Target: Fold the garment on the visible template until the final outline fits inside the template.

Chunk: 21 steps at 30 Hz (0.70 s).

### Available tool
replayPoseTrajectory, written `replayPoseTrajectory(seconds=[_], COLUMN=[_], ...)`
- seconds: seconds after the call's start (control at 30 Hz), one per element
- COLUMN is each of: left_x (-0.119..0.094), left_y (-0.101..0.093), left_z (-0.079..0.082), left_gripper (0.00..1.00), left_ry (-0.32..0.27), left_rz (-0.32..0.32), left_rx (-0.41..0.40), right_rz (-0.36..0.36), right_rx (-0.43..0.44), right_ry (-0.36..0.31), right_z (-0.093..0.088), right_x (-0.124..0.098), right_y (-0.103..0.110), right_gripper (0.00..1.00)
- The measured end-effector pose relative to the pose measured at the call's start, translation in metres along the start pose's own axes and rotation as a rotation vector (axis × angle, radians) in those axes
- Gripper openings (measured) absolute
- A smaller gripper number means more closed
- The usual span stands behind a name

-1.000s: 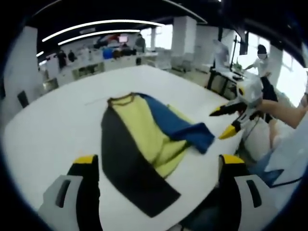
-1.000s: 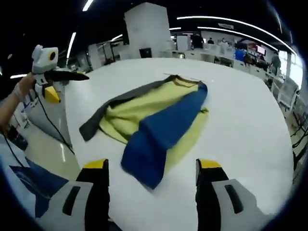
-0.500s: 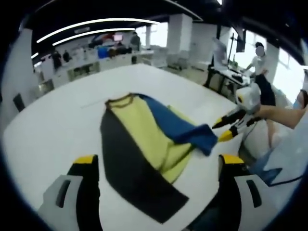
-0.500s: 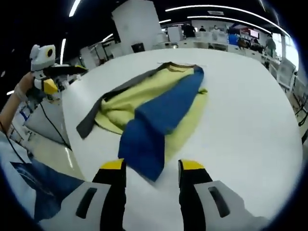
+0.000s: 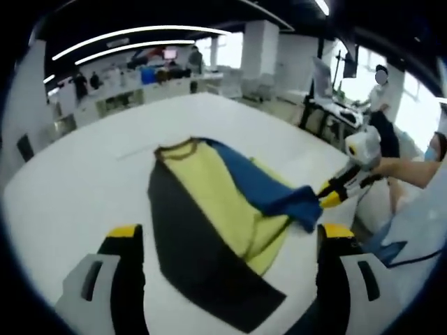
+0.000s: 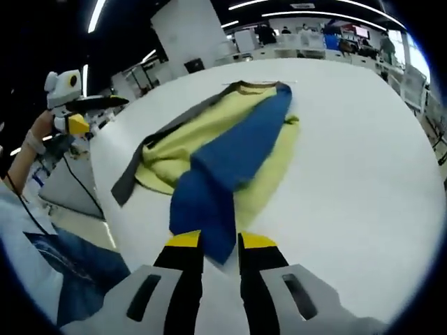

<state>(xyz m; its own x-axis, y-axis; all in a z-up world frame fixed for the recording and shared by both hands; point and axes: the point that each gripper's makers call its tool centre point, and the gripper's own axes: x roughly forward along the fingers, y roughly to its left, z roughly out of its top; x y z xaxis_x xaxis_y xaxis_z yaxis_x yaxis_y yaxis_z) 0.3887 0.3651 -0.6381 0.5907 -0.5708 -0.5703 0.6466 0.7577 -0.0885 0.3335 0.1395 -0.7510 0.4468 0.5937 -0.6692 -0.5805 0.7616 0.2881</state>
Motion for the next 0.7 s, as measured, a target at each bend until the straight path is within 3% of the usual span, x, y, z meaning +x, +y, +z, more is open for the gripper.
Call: replayPoseTrajectory(seconds=[0.33,0.5,0.7], left_x=[0.005,0.013,0.023], left_y=[0.010,0.017,0.020], left_z=[0.006,0.008,0.017], left_gripper=[1.00,1.00,1.00], left_ry=[-0.026,-0.017,-0.020], left_rz=[-0.012,-0.006,-0.020], left_rx=[-0.019,-0.025,-0.006], right_rz=[0.012,0.016,0.021], right_rx=[0.034,0.055,0.045], right_ry=[0.058,0.061,0.083], right_z=[-0.009,-0.003,0.003], right_x=[0.004,0.001,-0.002], right_y=[-0.004,-0.008,-0.010], right_gripper=[0.11,0.02,0.02])
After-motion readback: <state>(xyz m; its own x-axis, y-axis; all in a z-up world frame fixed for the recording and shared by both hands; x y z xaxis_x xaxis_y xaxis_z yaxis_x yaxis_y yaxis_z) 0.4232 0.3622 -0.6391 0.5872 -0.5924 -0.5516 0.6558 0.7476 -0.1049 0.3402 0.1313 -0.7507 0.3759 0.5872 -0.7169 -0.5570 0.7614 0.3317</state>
